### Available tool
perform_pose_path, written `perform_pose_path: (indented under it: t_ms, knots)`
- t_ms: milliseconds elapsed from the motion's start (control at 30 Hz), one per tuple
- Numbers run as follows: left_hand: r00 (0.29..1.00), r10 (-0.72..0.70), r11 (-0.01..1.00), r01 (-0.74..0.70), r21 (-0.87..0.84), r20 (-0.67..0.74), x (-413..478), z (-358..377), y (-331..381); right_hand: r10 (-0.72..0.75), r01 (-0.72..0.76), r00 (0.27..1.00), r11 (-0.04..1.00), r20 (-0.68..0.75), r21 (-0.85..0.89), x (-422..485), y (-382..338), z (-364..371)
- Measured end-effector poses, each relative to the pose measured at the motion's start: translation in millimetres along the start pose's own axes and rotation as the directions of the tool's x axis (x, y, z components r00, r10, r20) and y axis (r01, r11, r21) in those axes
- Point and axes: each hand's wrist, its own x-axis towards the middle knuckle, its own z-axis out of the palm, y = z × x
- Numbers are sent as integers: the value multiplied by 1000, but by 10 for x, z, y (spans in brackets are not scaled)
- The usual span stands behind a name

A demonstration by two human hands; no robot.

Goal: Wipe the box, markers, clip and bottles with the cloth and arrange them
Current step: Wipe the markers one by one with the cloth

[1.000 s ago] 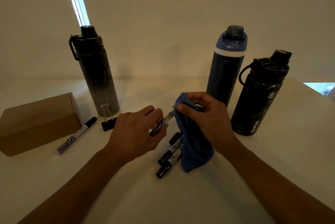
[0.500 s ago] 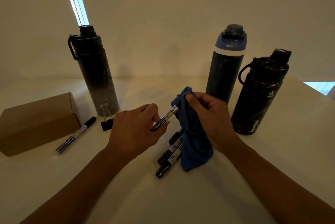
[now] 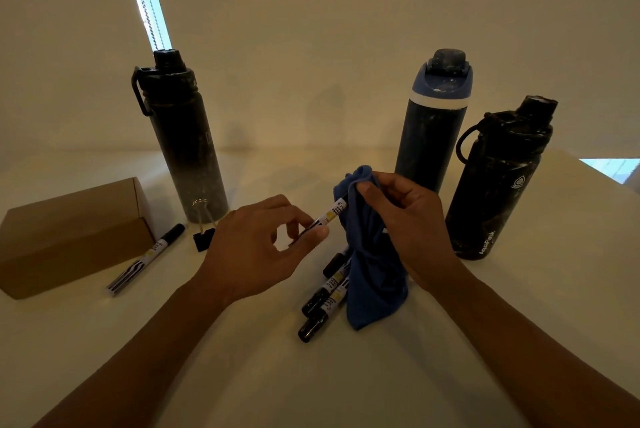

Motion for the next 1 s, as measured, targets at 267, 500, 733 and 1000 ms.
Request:
perform_pose_path:
  t_ms: [267, 500, 733, 1000]
  knots:
    - [1000, 7, 1000, -6, -14, 16, -26, 81, -52, 12, -12, 1000, 1000, 27, 25, -26, 13, 39]
    - [1000, 10, 999, -11, -48, -27, -26, 70, 49, 18, -18, 1000, 1000, -7, 23, -26, 32, 67]
    - [998, 16, 999, -18, -36, -62, -24, 69, 18, -7, 7, 1000, 1000, 13, -18, -29, 43, 80]
    - [996, 37, 999, -35, 24, -83, -35, 85, 5, 6, -2, 999, 997, 51, -74, -21, 111, 85]
